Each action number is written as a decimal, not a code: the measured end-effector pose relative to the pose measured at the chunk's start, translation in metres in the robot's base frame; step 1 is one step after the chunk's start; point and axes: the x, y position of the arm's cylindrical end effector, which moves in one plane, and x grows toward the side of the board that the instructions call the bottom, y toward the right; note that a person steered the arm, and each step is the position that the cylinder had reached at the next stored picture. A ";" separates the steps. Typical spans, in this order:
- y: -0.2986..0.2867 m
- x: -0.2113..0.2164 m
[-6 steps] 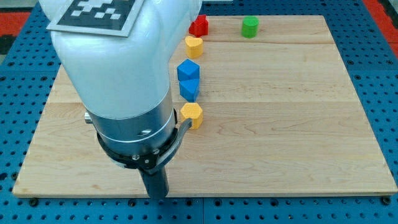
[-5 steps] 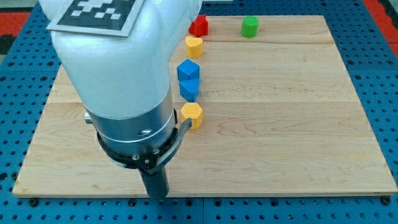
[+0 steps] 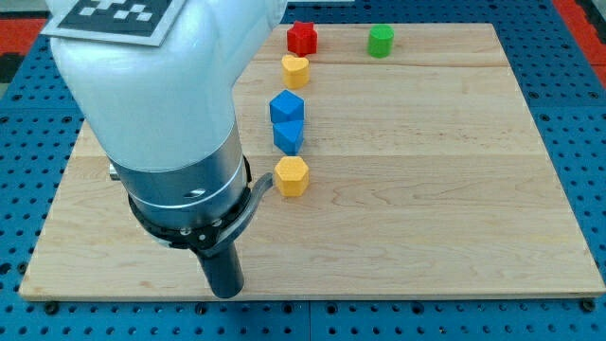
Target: Move your arm slightly towards left
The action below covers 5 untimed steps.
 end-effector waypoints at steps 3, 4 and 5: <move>0.001 0.005; 0.002 0.005; 0.002 0.005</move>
